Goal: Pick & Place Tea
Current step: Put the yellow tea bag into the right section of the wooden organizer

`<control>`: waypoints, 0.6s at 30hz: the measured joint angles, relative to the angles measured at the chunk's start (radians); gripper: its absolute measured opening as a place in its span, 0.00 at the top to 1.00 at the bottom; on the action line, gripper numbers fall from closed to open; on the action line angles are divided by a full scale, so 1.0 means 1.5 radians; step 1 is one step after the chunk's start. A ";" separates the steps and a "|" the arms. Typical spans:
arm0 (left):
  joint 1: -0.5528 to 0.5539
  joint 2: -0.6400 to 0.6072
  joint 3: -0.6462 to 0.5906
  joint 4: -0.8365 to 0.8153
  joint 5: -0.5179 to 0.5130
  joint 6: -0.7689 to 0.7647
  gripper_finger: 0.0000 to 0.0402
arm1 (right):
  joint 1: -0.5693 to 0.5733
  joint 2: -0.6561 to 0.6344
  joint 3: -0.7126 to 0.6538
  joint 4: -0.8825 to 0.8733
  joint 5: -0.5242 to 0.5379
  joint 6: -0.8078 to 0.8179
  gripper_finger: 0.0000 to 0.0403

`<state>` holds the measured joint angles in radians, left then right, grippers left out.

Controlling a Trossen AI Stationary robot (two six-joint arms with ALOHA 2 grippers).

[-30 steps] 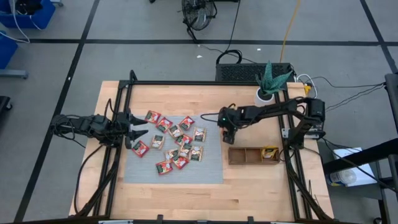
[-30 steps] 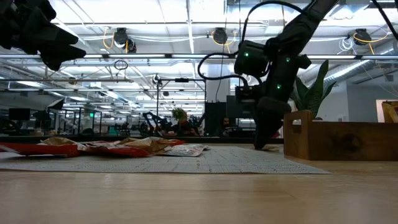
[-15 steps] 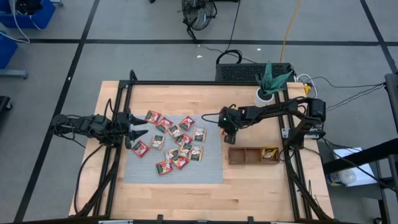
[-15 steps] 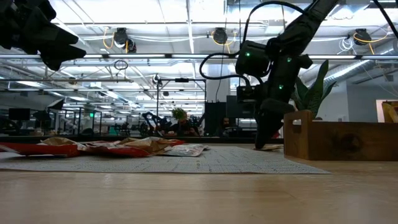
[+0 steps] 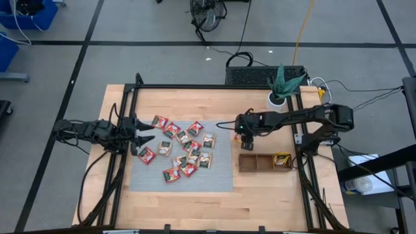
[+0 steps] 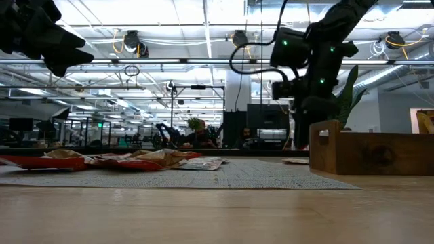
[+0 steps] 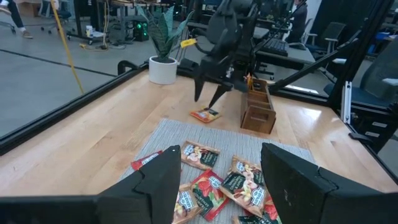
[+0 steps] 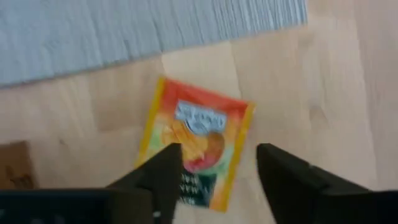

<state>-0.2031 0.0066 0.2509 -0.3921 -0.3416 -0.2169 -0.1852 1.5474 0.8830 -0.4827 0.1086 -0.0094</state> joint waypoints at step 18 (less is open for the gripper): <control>0.000 0.000 0.000 0.000 0.000 0.000 0.44 | -0.034 0.060 -0.054 0.090 -0.073 0.032 0.56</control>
<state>-0.2032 0.0063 0.2512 -0.3920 -0.3416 -0.2169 -0.2355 1.6374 0.8021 -0.3474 -0.0010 0.0387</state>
